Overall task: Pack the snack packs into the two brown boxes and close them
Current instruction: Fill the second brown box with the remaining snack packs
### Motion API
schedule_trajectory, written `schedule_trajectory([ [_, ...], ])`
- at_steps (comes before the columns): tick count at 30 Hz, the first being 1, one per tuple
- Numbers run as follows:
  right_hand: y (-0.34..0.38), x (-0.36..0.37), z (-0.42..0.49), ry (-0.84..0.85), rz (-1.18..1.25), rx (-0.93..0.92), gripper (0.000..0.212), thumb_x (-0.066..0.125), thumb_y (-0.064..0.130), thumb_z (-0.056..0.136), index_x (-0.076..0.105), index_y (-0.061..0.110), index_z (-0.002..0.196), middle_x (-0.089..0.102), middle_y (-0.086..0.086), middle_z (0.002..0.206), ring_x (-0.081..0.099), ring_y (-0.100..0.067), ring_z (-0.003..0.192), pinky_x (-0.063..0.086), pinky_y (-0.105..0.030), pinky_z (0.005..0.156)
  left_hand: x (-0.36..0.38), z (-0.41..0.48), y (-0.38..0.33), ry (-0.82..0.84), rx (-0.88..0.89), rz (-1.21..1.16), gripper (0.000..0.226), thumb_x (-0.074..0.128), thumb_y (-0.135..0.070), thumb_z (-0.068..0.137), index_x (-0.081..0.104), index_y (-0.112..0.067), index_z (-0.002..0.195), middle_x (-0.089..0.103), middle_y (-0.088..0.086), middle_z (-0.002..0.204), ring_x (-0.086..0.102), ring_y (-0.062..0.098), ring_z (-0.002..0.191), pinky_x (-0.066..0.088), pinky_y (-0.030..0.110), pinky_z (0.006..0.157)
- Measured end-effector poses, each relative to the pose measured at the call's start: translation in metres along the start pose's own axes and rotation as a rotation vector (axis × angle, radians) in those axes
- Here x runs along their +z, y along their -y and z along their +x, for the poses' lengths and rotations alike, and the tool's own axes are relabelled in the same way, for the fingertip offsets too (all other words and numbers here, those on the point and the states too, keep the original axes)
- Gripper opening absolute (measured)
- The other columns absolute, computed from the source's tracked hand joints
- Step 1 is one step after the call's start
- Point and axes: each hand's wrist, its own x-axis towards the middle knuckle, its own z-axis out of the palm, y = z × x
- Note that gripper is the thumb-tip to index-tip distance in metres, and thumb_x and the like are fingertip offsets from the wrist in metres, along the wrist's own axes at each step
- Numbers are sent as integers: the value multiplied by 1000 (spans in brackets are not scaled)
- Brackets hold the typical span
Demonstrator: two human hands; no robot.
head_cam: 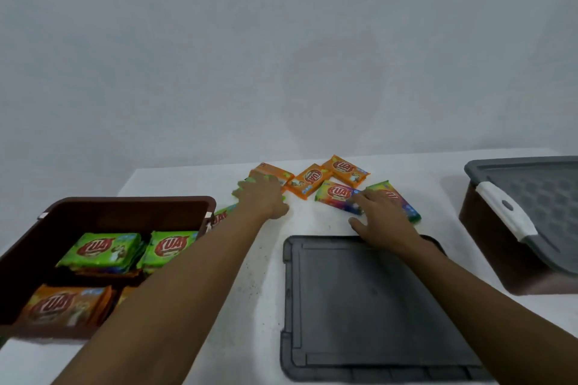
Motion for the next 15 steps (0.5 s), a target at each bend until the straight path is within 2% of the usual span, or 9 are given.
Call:
schedule_trajectory([
  [2, 3, 2, 13, 63, -22, 2, 60, 53, 47, 93, 35, 27, 146, 31, -2, 156, 28, -25, 142, 25, -48, 117, 5, 10, 3, 18, -39, -27, 82, 58, -46, 87, 21, -9, 149, 20, 27, 153, 38, 42, 133, 39, 48, 104],
  [5, 6, 6, 27, 123, -69, -21, 61, 47, 49, 95, 27, 32, 150, 20, 2, 161, 19, -24, 146, 16, -49, 119, 13, 7, -8, -123, 82, -2, 67, 60, -39, 87, 34, -12, 142, 36, 22, 142, 47, 37, 122, 45, 42, 94],
  [9, 2, 8, 32, 45, -123, -34, 46, 49, 45, 92, 45, 31, 137, 38, 2, 148, 37, -24, 134, 26, -48, 113, 16, -3, -33, -155, 238, -42, 69, 69, -46, 79, 38, -23, 136, 36, 13, 136, 45, 36, 121, 49, 46, 89],
  [12, -4, 6, 28, 55, -137, -10, 47, 54, 43, 90, 48, 31, 134, 42, 0, 143, 39, -23, 131, 28, -49, 112, 17, -4, -40, -158, 302, -43, 72, 73, -34, 77, 34, -21, 136, 33, 13, 139, 41, 37, 123, 50, 45, 83],
  [15, -9, 6, 22, 56, -116, 20, 48, 56, 47, 89, 47, 33, 135, 44, 1, 145, 37, -22, 133, 29, -51, 110, 19, -1, -35, -131, 413, -73, 80, 76, -31, 72, 34, -18, 139, 28, 10, 144, 34, 36, 129, 49, 46, 92],
])
